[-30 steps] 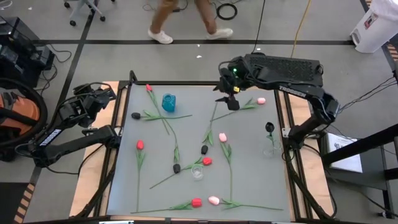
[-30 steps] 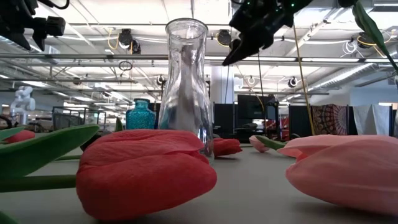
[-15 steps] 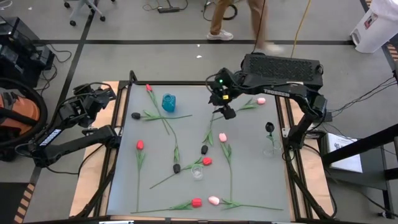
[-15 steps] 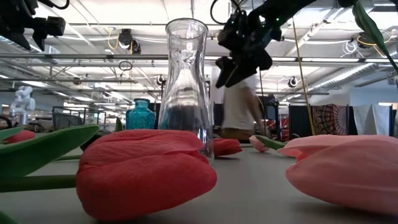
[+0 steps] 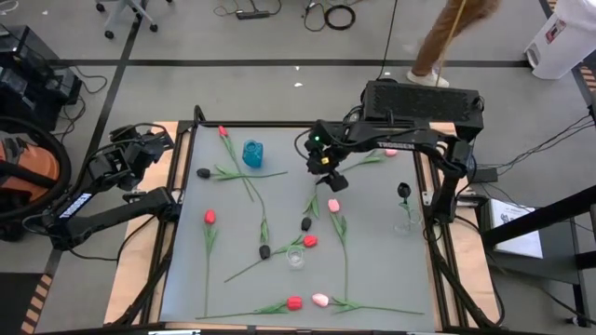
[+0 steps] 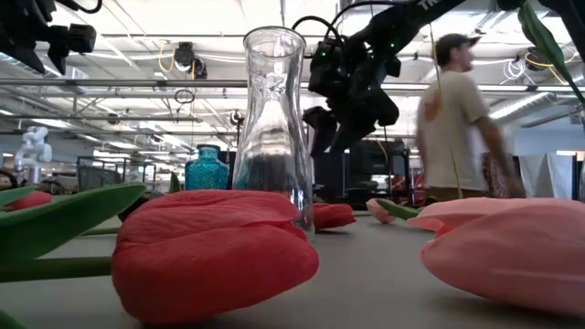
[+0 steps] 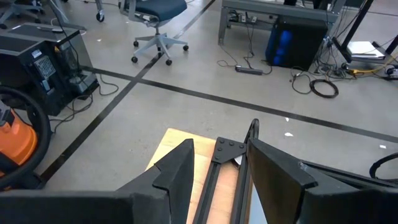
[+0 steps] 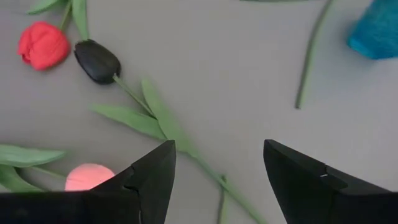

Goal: Sort flowers into vase by color
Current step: Put the black flower into the right transparent vase

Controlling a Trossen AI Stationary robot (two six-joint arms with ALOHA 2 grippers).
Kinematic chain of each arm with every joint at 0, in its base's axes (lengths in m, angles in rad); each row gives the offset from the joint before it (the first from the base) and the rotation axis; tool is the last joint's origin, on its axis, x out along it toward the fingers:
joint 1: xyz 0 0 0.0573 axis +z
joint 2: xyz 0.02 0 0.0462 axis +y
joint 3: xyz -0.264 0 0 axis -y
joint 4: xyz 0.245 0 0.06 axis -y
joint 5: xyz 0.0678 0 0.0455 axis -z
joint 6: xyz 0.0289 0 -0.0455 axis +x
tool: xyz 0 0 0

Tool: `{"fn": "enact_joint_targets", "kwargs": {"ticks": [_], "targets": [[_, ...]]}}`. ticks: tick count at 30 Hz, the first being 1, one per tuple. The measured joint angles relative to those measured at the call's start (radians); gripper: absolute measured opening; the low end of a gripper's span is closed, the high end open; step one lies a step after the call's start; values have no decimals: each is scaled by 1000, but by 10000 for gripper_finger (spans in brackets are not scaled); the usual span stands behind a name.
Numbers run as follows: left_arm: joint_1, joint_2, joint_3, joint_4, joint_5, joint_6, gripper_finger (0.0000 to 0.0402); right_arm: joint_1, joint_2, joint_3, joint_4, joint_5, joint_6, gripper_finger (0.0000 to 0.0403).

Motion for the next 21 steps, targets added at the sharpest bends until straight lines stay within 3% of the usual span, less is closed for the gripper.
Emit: {"fn": "enact_joint_targets", "kwargs": {"ticks": [21], "targets": [[0,0,0,0,0,0,157,69,65,0,-23,8,-27,235]]}}
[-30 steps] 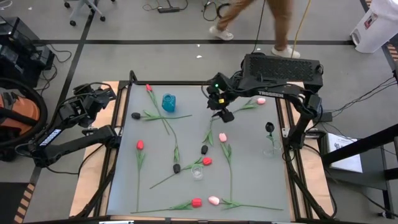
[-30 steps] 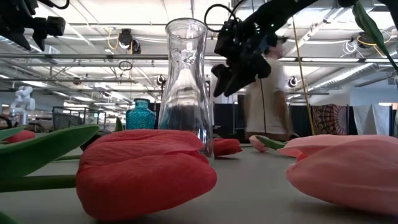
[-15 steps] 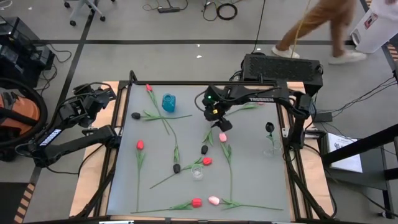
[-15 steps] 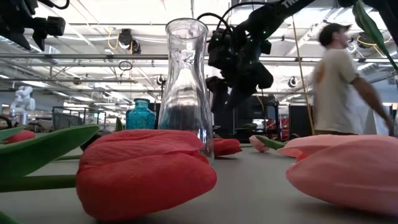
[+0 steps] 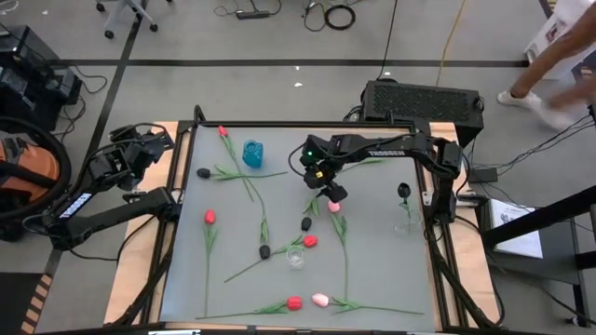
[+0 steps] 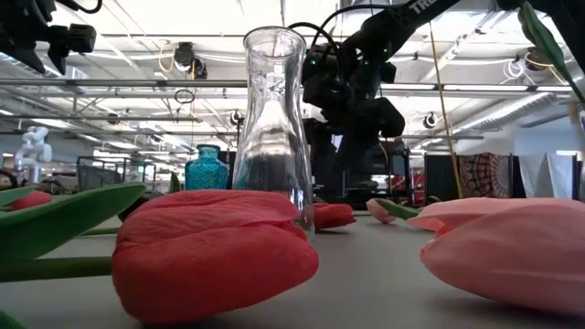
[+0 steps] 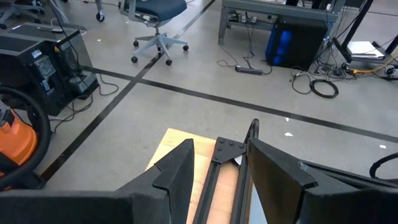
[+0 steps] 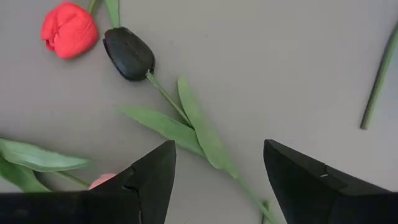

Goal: Sort flowers into vase by color
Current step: Put the black flower into the right transparent vase

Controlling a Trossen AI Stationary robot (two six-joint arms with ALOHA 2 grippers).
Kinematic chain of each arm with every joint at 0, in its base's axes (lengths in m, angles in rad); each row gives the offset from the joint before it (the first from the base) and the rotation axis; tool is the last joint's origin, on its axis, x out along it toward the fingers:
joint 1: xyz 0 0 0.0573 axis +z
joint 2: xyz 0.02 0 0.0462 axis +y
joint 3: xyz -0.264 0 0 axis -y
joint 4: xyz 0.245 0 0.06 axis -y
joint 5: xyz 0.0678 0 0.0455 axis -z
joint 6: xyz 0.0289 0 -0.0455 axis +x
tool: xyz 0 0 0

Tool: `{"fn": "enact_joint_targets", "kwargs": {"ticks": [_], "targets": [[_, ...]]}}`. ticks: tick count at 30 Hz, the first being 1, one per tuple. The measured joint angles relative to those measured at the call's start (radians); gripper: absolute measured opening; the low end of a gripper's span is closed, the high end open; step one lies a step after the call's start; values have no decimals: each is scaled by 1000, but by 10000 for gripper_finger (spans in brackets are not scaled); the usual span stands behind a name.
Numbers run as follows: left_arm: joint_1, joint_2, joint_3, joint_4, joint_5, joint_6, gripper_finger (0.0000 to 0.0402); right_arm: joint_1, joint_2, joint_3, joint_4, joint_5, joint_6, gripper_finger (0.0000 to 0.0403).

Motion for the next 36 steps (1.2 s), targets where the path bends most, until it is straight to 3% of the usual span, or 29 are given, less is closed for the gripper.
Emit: {"fn": "enact_joint_targets", "kwargs": {"ticks": [36], "targets": [[0,0,0,0,0,0,157,3,112,0,20,68,27,235]]}}
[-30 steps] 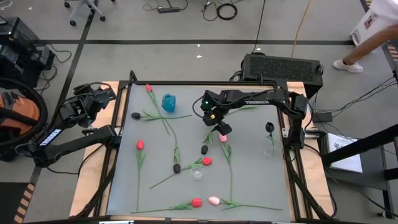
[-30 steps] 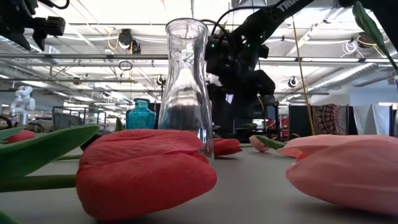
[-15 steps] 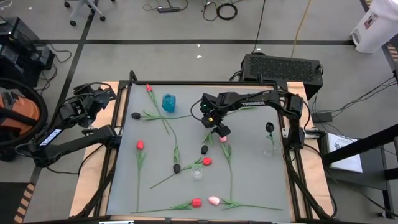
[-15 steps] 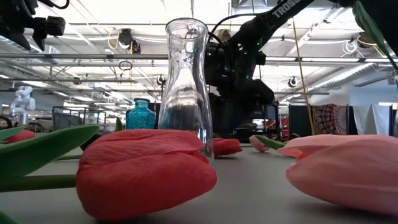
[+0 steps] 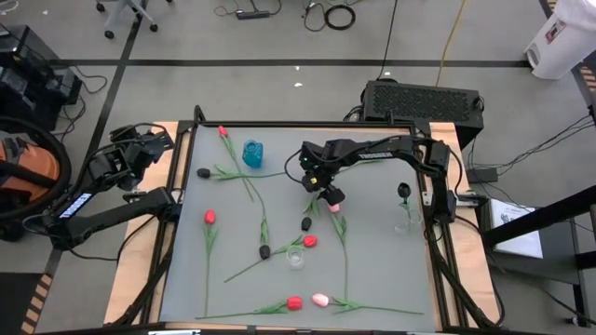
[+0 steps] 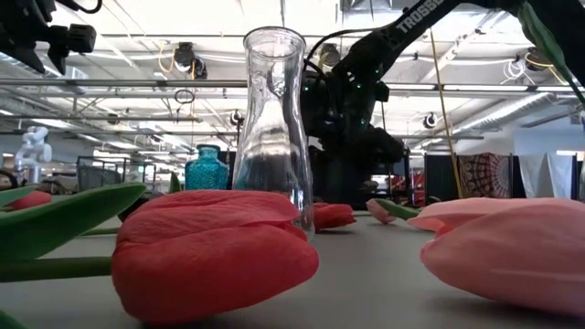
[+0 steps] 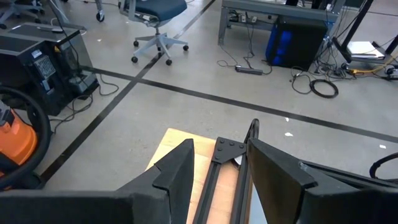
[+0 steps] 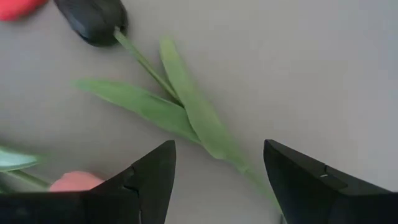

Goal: Sort flowers into vase by color
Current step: Put the black flower into the right transparent vase

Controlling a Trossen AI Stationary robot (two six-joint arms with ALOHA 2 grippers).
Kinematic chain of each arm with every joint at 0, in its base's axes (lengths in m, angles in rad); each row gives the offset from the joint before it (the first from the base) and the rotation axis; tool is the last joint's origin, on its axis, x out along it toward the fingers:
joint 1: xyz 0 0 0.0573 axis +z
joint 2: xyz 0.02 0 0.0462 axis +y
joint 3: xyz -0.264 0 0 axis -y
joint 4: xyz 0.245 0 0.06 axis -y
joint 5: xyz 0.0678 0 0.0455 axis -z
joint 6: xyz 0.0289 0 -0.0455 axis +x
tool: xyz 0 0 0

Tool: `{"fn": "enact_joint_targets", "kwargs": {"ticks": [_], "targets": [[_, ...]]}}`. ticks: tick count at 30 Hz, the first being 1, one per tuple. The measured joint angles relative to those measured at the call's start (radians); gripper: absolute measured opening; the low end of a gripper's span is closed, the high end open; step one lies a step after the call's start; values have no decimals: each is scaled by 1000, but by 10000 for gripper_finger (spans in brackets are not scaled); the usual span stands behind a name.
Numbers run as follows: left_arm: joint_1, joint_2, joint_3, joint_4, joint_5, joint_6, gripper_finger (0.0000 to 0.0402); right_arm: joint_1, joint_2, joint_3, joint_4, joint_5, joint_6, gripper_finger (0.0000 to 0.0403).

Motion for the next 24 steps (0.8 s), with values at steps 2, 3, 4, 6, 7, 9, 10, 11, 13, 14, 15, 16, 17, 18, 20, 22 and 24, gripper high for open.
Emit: {"fn": "enact_joint_targets", "kwargs": {"ticks": [2,3,4,6,7,9,10,11,13,14,15,16,17,18,20,22,24], "targets": [[0,0,0,0,0,0,157,0,8,-1,-9,8,3,235],[0,0,0,0,0,0,157,0,11,-1,-13,9,7,235],[0,0,0,0,0,0,157,0,17,-1,-6,11,8,235],[0,0,0,0,0,0,157,0,23,0,-1,12,10,235],[0,0,0,0,0,0,157,0,25,-1,-7,14,13,235],[0,0,0,0,0,0,157,1,25,-1,0,14,27,235],[0,0,0,0,0,0,157,1,24,-1,6,14,30,235],[0,0,0,0,0,0,157,1,23,-1,8,14,32,233],[0,0,0,0,0,0,157,1,23,-1,6,14,32,225],[0,0,0,0,0,0,157,1,23,-1,6,14,32,218],[0,0,0,0,0,0,157,1,23,-1,7,14,32,210],[0,0,0,0,0,0,157,1,23,-1,6,14,31,201],[0,0,0,0,0,0,157,1,23,-1,7,14,31,191],[0,0,0,0,0,0,157,1,23,-1,6,14,31,181],[0,0,0,0,0,0,157,1,23,-1,5,14,30,158],[0,0,0,0,0,0,157,1,23,-1,5,13,29,134],[0,0,0,0,0,0,157,1,23,-1,2,14,29,108]]}}
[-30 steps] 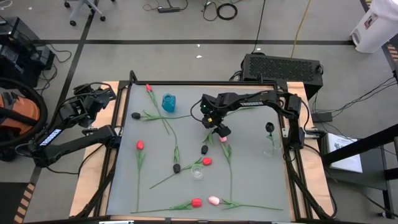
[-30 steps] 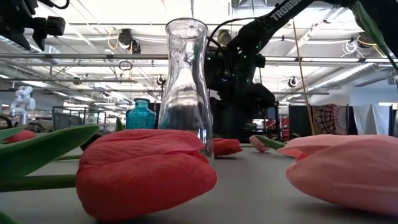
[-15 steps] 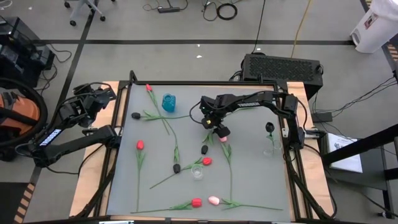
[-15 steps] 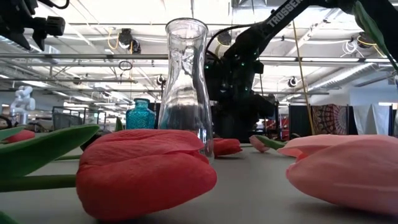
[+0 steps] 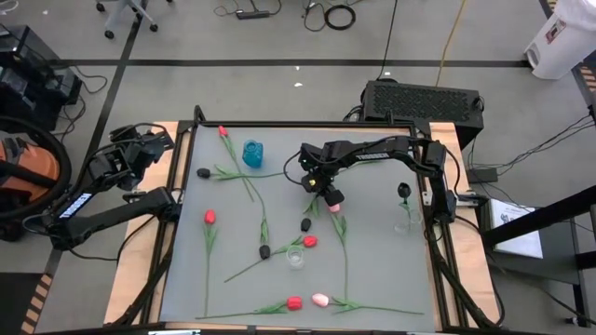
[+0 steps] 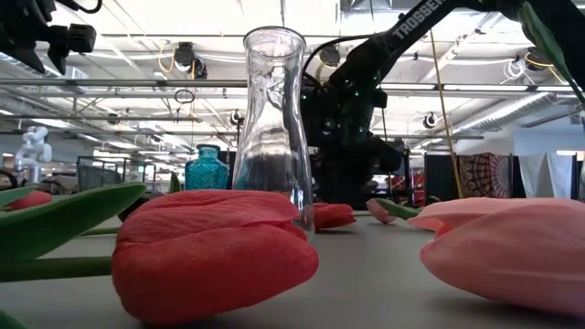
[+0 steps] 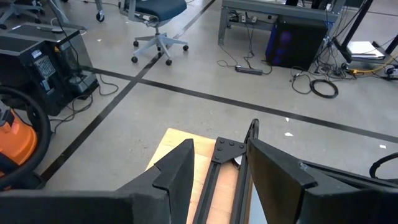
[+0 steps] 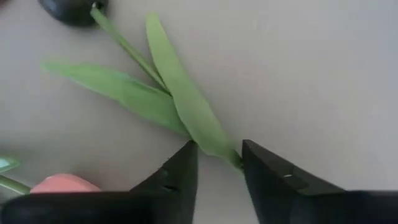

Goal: Sort flowers into vase by color
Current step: Put the black flower into the right transparent vase

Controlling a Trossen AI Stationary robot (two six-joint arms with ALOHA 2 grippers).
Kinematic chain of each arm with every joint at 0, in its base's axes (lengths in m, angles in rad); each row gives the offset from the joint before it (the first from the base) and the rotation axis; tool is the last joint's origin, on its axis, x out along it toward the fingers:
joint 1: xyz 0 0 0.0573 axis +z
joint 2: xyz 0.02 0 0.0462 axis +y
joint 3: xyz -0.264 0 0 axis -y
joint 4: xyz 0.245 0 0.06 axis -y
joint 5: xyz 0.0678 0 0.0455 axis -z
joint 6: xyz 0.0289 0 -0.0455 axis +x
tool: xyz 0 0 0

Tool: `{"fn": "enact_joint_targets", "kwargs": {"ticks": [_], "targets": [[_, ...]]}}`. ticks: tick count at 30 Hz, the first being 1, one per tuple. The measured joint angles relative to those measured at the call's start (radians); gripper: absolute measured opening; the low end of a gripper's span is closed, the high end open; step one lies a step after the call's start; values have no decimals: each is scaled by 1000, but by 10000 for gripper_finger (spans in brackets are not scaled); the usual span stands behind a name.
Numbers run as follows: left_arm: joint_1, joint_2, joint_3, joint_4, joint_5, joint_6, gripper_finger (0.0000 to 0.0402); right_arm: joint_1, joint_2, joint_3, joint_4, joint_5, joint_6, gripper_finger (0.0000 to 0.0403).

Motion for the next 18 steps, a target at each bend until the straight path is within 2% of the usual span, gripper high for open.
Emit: {"fn": "enact_joint_targets", "kwargs": {"ticks": [8,18], "targets": [[0,0,0,0,0,0,157,0,0,0,-16,-1,-10,11],[0,0,0,0,0,0,157,1,-2,0,-23,42,-52,1]]}}
